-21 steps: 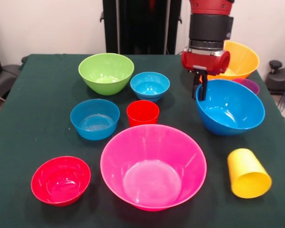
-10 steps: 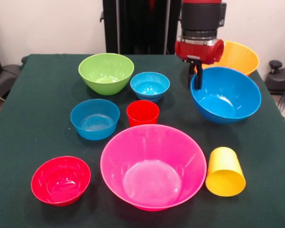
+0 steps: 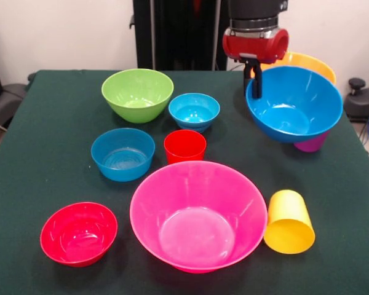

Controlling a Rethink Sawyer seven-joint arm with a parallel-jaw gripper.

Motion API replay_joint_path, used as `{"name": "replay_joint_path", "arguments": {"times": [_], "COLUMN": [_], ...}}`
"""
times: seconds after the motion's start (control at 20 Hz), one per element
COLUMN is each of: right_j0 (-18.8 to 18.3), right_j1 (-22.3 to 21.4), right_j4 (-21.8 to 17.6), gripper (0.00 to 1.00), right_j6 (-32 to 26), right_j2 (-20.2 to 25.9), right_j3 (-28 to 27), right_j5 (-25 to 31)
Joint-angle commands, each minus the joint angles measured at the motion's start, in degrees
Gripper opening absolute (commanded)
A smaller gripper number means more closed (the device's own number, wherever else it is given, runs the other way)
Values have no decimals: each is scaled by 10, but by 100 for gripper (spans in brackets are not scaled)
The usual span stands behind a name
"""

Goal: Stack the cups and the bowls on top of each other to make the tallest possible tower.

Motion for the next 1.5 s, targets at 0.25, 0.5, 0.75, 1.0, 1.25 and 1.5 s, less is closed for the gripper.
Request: {"name": "replay_joint_path", "arguments": {"times": [0.25, 0.5, 0.75, 1.0, 1.25, 1.5], "right_j0": [-14, -9, 7, -7, -76, -191], "right_j1": [-28, -33, -23, -17, -38, -54], "right_j4": [-36, -42, -73, -107, -168, -235], "gripper": [0, 0, 0, 0, 0, 0], "right_j6": [30, 21, -27, -45, -63, -113], "right_j2": [62, 43, -1, -1, 37, 98], "right_j3": [34, 28, -10, -22, 33, 77], "right_j5": [72, 88, 145, 169, 133, 151]}}
